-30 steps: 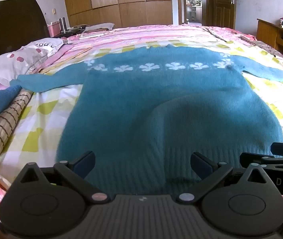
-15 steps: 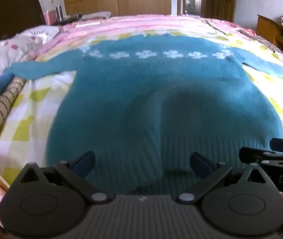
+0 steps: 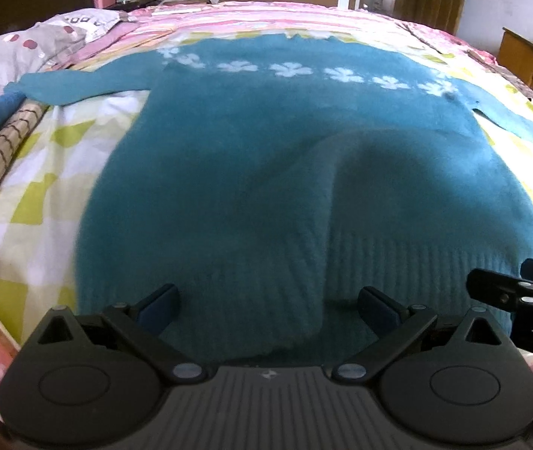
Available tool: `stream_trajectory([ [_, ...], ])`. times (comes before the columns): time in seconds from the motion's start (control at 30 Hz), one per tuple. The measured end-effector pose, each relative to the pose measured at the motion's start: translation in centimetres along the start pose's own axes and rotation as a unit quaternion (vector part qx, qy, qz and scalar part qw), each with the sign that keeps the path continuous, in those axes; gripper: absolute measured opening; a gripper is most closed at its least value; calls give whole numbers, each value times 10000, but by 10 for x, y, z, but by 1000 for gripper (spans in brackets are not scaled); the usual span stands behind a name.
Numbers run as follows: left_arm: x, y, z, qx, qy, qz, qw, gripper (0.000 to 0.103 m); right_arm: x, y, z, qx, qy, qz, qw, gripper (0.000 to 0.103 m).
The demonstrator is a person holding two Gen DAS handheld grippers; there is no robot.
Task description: Fold small clothes
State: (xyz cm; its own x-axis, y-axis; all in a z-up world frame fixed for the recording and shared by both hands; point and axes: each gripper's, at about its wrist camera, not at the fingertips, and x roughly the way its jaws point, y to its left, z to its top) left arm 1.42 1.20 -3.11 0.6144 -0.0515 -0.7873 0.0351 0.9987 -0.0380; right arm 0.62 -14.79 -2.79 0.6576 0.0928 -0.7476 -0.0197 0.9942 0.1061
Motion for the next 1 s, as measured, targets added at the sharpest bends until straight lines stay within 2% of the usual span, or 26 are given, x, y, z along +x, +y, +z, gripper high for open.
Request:
stream_trajectory([
  [0.7,-22,-12,16,395,-698,107,9967,103,2,-3,6,-92,-131,-94,9998,67],
  [1.0,-18,-17,31,508,-824,194,9951,103,3,-7,18,-219,-330,-144,9991,67],
])
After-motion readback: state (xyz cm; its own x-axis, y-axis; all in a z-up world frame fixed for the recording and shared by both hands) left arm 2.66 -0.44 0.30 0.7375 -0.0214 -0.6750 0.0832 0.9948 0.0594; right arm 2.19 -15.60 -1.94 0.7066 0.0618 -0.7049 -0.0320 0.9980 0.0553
